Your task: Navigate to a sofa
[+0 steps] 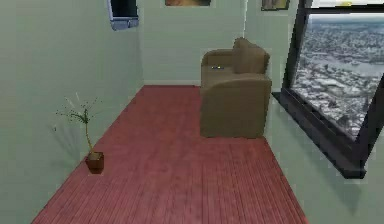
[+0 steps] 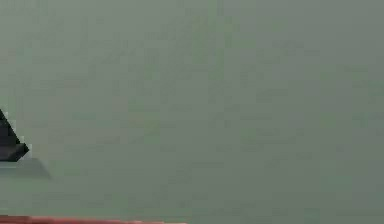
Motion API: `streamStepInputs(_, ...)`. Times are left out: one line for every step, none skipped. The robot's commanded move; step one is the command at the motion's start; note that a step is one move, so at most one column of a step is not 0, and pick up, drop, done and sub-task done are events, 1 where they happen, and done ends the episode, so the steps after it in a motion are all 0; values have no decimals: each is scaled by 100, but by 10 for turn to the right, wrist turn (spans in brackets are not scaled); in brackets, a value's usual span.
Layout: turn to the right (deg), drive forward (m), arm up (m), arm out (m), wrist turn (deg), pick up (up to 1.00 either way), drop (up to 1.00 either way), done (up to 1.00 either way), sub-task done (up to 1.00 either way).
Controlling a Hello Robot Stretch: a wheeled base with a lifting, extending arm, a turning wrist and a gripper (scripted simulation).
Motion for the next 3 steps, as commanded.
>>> streamStepInputs(30, 0, 0, 0, 0, 0, 0, 0, 0)
streamStepInputs(0, 100, 0, 0, 0, 0, 0, 0, 0)
streamStepInputs(0, 65, 0, 0, 0, 0, 0, 0, 0)
